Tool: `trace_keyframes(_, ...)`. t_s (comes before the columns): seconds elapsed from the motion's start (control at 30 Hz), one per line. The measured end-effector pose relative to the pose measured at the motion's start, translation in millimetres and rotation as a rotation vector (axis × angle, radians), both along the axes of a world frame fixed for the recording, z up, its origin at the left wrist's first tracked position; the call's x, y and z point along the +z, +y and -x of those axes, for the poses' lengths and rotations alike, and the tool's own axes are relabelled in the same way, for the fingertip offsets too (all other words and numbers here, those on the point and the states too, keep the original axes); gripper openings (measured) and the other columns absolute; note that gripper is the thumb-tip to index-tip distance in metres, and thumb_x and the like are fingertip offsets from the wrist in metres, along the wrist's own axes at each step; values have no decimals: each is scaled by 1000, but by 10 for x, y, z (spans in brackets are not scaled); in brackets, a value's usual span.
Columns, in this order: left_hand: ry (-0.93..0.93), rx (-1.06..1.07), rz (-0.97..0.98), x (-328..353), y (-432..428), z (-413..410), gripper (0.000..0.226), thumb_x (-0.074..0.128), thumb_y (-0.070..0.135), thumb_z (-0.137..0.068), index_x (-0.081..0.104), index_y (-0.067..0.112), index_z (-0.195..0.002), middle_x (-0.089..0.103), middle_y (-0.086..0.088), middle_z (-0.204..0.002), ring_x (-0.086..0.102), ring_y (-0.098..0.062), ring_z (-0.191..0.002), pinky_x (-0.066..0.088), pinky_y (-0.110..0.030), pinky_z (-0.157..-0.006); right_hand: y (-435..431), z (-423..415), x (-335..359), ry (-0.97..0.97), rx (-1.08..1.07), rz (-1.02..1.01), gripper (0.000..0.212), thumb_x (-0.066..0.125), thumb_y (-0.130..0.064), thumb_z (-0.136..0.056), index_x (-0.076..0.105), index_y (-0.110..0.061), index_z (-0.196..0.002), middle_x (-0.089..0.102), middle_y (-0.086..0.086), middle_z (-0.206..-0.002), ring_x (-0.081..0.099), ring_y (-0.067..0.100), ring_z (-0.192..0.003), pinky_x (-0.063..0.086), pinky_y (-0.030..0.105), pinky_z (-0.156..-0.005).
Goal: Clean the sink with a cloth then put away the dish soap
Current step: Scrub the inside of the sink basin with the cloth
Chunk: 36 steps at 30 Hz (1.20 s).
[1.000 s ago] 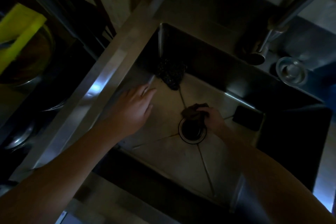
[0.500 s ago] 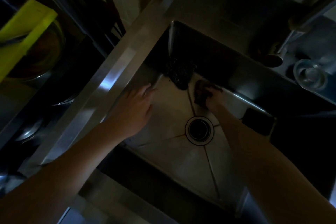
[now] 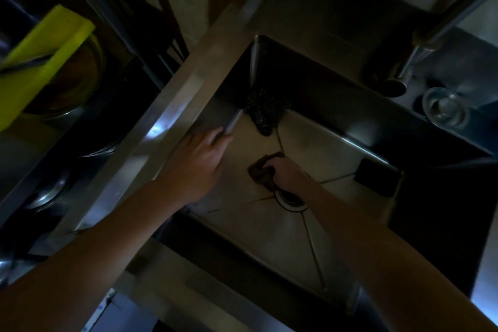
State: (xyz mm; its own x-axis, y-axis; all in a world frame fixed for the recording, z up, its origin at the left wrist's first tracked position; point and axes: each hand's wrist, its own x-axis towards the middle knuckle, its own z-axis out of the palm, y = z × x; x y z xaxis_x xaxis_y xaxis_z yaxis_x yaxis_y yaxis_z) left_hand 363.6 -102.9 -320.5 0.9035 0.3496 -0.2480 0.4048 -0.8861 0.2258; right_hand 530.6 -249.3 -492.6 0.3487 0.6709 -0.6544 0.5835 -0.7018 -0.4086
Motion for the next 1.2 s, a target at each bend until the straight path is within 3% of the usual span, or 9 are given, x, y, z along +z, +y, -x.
trace_keyframes(0.13, -28, 11, -6, 60, -3, 87, 49, 56, 15, -89, 44, 14, -137, 42, -10, -143, 38, -29, -131, 27, -38, -107, 245, 239, -30, -43, 156, -73, 40, 48, -12, -94, 53, -14, -133, 48, 11, -140, 46, 28, -127, 38, 33, -106)
trace_keyframes(0.27, -16, 25, 7, 73, -20, 128, 48, 45, 25, -95, 35, 20, -142, 30, -3, -150, 25, -24, -137, 17, -32, -107, 321, 469, -45, -149, 359, -82, 35, 51, -17, -90, 60, -8, -123, 55, 14, -128, 50, 30, -120, 39, 24, -91)
trace_keyframes(0.4, -11, 9, 14, 109, -36, 138, 48, 44, 27, -95, 35, 17, -141, 32, -5, -148, 25, -23, -137, 15, -32, -109, 125, 654, 41, -85, 449, -49, 32, 55, -19, -87, 65, -14, -117, 56, 14, -125, 49, 32, -118, 40, 34, -99)
trace_keyframes(0.5, -8, -12, -15, 140, -35, 150, 48, 45, 28, -95, 38, 17, -140, 35, -6, -147, 30, -23, -135, 15, -33, -109, -191, 587, 118, -132, 554, -37, 29, 58, -16, -87, 65, -18, -114, 57, 10, -122, 49, 29, -116, 37, 31, -94)
trace_keyframes(0.63, -10, -23, -33, 181, -53, 130, 47, 45, 29, -95, 38, 17, -140, 36, -5, -147, 33, -22, -135, 13, -31, -106, -525, 359, 173, -183, 639, 34, 32, 53, -13, -89, 61, -18, -119, 55, 8, -126, 44, 27, -123, 31, 33, -102)
trace_keyframes(0.77, 3, -29, -47, 167, -52, 103, 47, 44, 30, -94, 37, 18, -140, 35, -4, -147, 35, -22, -133, 18, -33, -104, -610, 347, 198, -282, 839, 90, 35, 47, -10, -91, 56, -14, -125, 53, 5, -134, 40, 28, -126, 29, 42, -108)
trace_keyframes(0.93, 14, -21, -30, 96, 17, 128, 47, 48, 29, -92, 41, 19, -138, 39, -5, -145, 38, -25, -131, 28, -39, -104, -304, 571, 159, -375, 1035, -34, 28, 46, -15, -94, 60, -15, -117, 52, 3, -134, 40, 30, -124, 30, 46, -106)
trace_keyframes(1.07, 43, -13, -35, 56, 90, 149, 48, 47, 31, -90, 41, 20, -136, 40, -5, -142, 42, -26, -127, 40, -48, -98, 122, 656, 98, -369, 994, -120, 29, 43, -17, -95, 60, -15, -118, 48, 2, -140, 38, 31, -127, 26, 44, -105)
trace_keyframes(1.2, 46, -47, -78, 60, 100, 151, 47, 55, 27, -87, 46, 18, -132, 48, -8, -137, 47, -28, -121, 44, -47, -94, 283, 574, 48, -429, 895, -100, 27, 45, -18, -94, 62, -19, -114, 50, -2, -136, 41, 28, -123, 31, 43, -99)
